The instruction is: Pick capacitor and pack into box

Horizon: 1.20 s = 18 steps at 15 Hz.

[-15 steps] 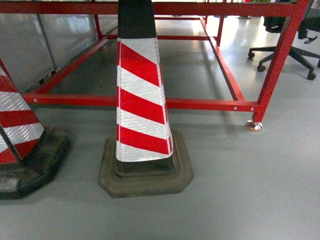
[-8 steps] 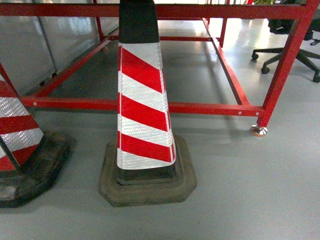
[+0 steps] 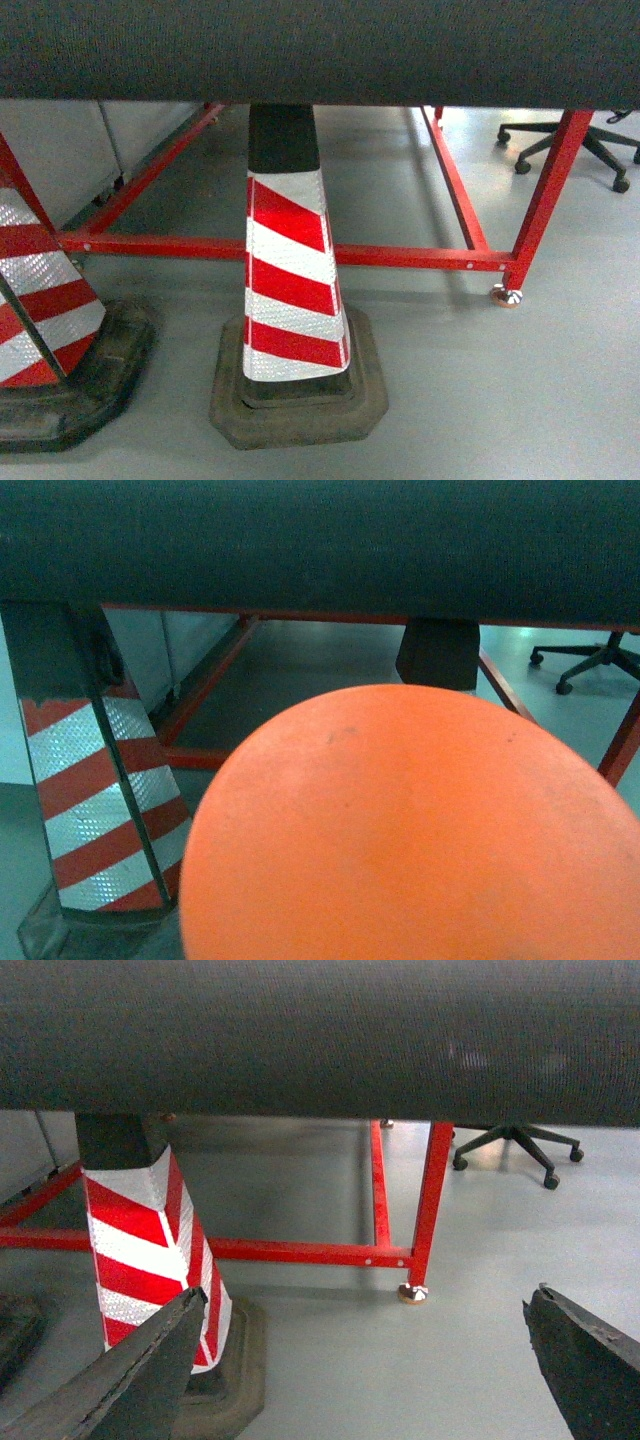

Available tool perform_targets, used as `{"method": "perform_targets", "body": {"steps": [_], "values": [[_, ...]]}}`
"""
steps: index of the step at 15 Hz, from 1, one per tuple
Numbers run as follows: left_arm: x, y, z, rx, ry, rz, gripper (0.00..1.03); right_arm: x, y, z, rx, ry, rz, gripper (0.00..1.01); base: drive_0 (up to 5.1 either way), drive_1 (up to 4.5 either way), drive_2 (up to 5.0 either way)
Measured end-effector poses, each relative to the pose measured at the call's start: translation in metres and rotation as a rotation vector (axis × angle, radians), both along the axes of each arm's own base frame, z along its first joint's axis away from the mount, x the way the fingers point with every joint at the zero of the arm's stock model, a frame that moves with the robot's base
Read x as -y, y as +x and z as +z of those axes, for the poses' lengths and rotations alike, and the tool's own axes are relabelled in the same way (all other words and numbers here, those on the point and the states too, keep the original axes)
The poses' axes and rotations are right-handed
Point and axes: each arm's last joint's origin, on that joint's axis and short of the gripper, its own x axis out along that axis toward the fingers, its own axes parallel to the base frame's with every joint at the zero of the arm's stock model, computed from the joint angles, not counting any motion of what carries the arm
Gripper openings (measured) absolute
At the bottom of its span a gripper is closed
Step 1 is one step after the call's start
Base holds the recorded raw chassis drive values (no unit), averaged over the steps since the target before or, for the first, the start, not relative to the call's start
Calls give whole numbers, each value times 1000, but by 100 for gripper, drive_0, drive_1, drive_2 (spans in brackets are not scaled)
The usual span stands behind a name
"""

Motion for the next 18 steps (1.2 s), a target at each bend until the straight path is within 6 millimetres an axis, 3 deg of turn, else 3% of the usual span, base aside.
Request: {"method": "perform_targets", "body": {"steps": [18], "values": [[0, 0, 0, 2, 0, 2, 43, 0, 0, 0, 1, -1, 1, 98, 0, 0, 0]]}}
